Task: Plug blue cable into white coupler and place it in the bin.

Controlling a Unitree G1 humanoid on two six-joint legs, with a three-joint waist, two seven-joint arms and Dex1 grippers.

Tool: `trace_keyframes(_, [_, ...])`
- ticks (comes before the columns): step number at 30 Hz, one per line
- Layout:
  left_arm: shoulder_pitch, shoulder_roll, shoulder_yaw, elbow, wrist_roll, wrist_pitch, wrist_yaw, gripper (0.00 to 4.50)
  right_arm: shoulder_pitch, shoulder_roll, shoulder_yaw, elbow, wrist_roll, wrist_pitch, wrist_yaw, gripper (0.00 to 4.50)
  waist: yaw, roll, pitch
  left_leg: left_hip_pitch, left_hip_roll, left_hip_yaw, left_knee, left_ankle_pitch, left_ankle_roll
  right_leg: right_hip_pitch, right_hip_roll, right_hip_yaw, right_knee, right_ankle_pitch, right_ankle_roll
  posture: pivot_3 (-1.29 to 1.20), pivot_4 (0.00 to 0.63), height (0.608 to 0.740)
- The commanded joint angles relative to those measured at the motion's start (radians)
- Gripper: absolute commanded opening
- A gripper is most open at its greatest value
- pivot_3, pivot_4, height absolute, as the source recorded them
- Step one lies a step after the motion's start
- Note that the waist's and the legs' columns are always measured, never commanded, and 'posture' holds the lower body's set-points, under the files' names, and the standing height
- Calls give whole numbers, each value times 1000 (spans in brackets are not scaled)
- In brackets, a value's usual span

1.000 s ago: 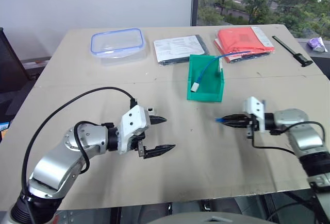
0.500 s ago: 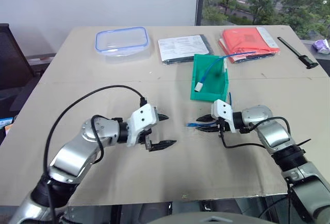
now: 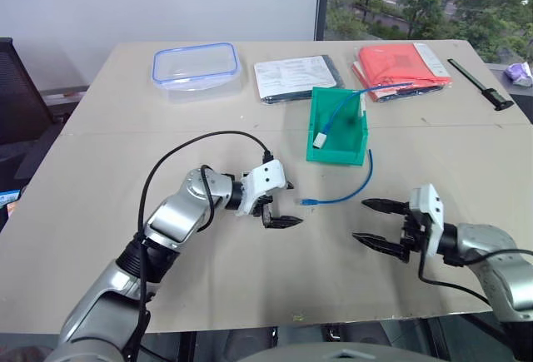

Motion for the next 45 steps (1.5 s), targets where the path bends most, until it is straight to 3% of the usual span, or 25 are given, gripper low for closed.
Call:
trace_keyframes(1, [-36,-26,-11,25,35,-20,1,4500,34,-2,-50,-57,26,-44,-23,3914,3,0,0,0,0,0,0,0,0,0,0,0,0,0,0,0,150,737])
trace_keyframes(4, [-43,-35,-21,27,40,3,-20,4500,48,16,-60,-67,43,-77,-34,3914,3,0,0,1,0,0,1,0,0,0,0,0,1,0,0,0,150,737])
trace_keyframes(7, [-43,-37,-24,25,46,13,-35,3659,49,26,-57,-63,50,-106,-35,3945,3,0,0,1,0,0,2,0,0,0,0,0,2,0,0,0,150,737])
trace_keyframes(10, [-46,-40,-25,29,52,16,-37,2284,48,27,-49,-53,46,-125,-37,3945,4,0,0,0,0,0,2,0,0,0,0,0,1,0,0,0,150,737])
trace_keyframes(16, [-46,-41,-28,20,48,33,-53,41,46,23,-47,-46,48,-135,-42,3945,4,0,0,0,0,-1,2,0,0,0,0,-1,1,0,0,0,150,737])
trace_keyframes(19, [-47,-65,1,1,4,67,-53,41,70,21,-57,-68,77,-78,-73,3945,4,0,0,0,0,-1,2,0,0,0,0,0,2,0,0,0,150,737])
trace_keyframes(22, [-61,-115,59,-49,-93,173,-43,41,134,21,-77,-145,235,83,-113,3945,9,0,0,-1,0,-3,2,0,0,0,-1,-1,1,0,0,0,150,737])
trace_keyframes(26, [-85,-226,215,-148,-368,476,0,41,212,51,-116,-213,526,272,-202,3945,5,-1,0,-3,3,-4,2,0,0,0,-1,-2,1,0,0,0,150,737])
trace_keyframes(34, [-121,-317,398,-125,-677,874,108,41,146,141,-140,-246,795,327,-357,3945,-18,-1,0,2,2,-6,3,0,0,3,0,-2,2,-2,3,0,150,737])
trace_keyframes(45, [-140,-386,458,-82,-799,973,219,41,46,161,-104,-315,899,337,-471,3945,-19,-1,0,0,0,-7,2,0,0,2,0,-1,1,0,1,0,150,737])
